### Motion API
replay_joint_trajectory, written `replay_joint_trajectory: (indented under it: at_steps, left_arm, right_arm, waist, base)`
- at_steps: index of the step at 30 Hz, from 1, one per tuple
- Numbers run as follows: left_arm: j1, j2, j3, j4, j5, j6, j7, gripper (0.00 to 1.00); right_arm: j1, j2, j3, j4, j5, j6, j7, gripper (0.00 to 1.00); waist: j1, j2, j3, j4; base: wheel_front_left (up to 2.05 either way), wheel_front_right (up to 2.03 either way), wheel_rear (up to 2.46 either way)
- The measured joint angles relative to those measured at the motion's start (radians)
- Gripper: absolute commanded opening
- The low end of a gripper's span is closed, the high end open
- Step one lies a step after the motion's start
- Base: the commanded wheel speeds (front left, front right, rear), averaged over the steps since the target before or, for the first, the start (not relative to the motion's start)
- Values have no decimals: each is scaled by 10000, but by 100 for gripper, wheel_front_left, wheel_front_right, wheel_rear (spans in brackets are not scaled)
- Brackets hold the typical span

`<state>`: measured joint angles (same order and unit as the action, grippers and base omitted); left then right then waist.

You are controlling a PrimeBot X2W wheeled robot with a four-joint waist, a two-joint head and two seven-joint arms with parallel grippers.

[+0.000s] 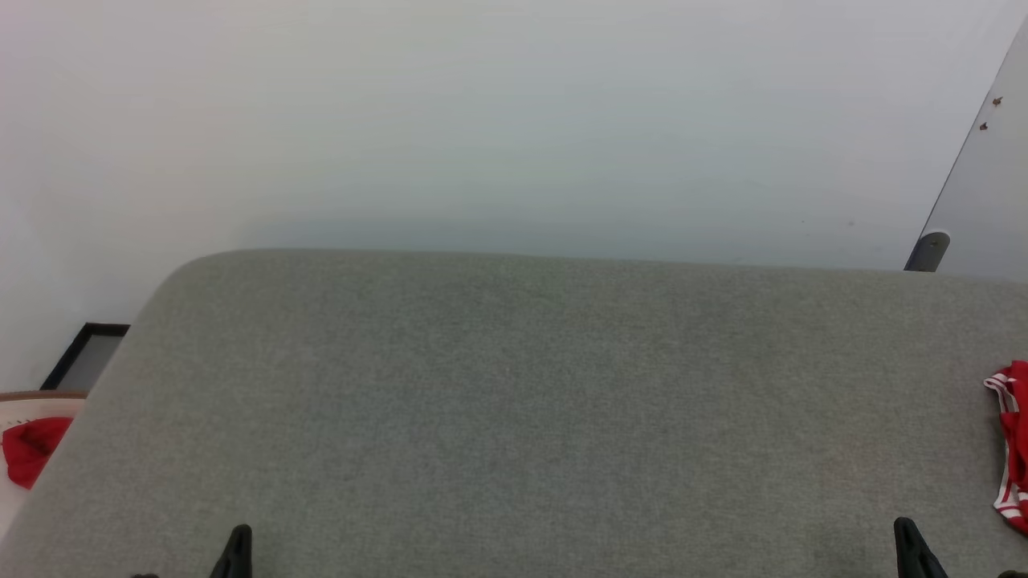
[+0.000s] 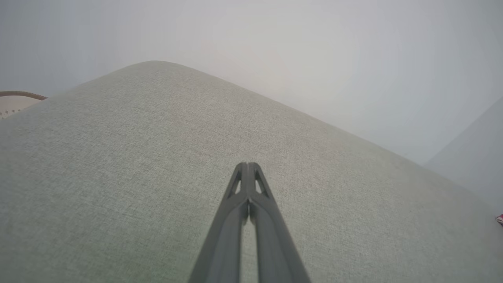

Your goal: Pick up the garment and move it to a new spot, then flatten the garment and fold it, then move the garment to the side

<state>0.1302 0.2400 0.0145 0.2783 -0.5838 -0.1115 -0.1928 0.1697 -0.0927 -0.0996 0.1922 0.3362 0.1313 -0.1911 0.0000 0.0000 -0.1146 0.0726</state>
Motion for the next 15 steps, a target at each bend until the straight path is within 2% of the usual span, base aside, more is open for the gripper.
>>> replay_joint_trajectory:
  at_steps: [15]
  left_arm:
    - [-476, -397, 198, -67, -2102, -27, 614, 0]
  right_arm:
    - [-478, 71, -2, 96, 2619, 0, 612, 0]
  waist:
    - [0, 0, 156, -96]
  base:
    - [0, 0, 0]
